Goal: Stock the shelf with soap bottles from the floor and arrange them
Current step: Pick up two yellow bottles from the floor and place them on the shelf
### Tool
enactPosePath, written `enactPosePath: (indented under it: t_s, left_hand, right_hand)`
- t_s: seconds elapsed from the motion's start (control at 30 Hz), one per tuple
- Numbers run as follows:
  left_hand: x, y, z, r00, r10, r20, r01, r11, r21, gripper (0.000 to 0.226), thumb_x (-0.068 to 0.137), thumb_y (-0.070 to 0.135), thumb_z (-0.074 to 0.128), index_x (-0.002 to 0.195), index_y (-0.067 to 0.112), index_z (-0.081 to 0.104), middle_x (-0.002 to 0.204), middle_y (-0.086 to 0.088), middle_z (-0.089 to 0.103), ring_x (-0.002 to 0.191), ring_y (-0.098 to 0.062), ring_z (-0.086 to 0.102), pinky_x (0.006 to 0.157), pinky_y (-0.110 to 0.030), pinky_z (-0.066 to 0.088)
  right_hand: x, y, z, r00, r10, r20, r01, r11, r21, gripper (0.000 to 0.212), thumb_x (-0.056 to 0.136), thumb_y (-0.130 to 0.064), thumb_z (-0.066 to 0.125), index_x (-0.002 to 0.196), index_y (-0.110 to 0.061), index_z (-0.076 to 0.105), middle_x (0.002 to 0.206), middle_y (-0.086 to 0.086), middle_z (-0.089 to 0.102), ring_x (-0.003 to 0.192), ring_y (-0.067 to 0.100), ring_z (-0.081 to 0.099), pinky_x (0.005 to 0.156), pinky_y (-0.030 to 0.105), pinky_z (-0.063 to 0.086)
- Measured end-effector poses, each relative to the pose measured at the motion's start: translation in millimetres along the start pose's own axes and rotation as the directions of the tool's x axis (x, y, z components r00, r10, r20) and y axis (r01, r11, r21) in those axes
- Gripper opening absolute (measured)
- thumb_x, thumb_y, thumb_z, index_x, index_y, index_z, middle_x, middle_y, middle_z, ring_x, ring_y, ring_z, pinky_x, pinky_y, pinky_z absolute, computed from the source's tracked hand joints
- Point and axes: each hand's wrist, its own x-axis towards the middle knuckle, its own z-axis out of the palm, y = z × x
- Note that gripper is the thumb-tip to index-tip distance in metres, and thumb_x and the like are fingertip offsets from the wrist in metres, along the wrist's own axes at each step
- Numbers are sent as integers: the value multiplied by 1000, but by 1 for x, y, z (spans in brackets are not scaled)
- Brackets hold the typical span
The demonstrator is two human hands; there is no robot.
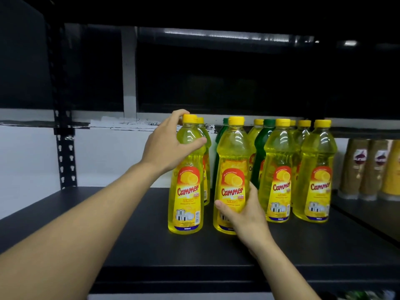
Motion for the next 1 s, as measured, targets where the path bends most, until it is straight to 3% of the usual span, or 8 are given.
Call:
enactPosePath:
  t_s: [0.1,0.23,0.33,0.47,0.63,0.7,0.9,1.0]
  left_hand:
    - [0,2,5,1000,7,-19,-7,1000,8,62,78,65,70,126,34,44,109,12,61,98,-12,57,73,-25,45]
    - [2,4,5,1000,8,-22,-8,1000,23,62,79,65,69,126,34,43,105,10,64,92,-14,62,71,-29,50]
    - [-8,5,9,999,-44,21,45,999,-28,82,79,67,68,144,34,31,120,10,63,98,-12,64,73,-25,52]
    - [-49,1,20,991,-130,-14,128,989,-74,90,78,67,69,150,34,25,139,12,54,112,-13,62,90,-36,53]
    - [-122,-12,24,922,-353,162,381,902,-201,80,78,66,63,148,43,31,126,22,57,103,0,62,82,-27,54]
    - [-136,-17,22,907,-354,227,403,886,-231,82,77,63,66,149,47,31,127,21,60,100,3,63,74,-17,50]
    - [-130,-21,25,885,-361,293,431,874,-226,86,74,58,71,149,51,31,115,22,65,82,5,69,61,-9,50]
    - [-124,-21,35,869,-373,325,450,868,-208,86,78,53,72,152,48,28,118,18,65,84,1,69,64,-8,50]
  right_hand:
    - [2,2,1,1000,-2,7,2,1000,13,105,64,-59,83,149,-36,25,131,-8,56,118,14,57,98,45,54]
    - [1,-1,0,1000,18,6,-18,1000,1,106,64,-60,82,150,-35,24,133,-7,55,120,15,57,99,45,53]
    - [-4,-7,-1,999,18,-32,-20,999,-37,115,65,-59,84,153,-39,13,144,-5,46,132,19,48,105,47,48]
    - [-8,-17,-2,980,-64,-189,26,980,-196,128,65,-53,87,156,-37,-1,143,-1,35,135,20,37,108,48,42]
    - [-9,-21,1,980,-84,-179,28,956,-293,120,72,-51,83,157,-35,1,146,0,32,138,21,31,111,48,38]
    - [-8,-20,1,975,-89,-205,13,937,-349,116,75,-53,80,157,-34,1,144,1,30,137,23,30,110,48,38]
    - [-2,-14,1,959,-45,-281,-50,946,-321,99,83,-41,77,156,-30,12,143,3,32,135,26,32,107,47,38]
    - [0,-13,1,965,-39,-258,-38,957,-289,92,91,-32,70,158,-28,6,149,2,33,137,25,36,107,43,40]
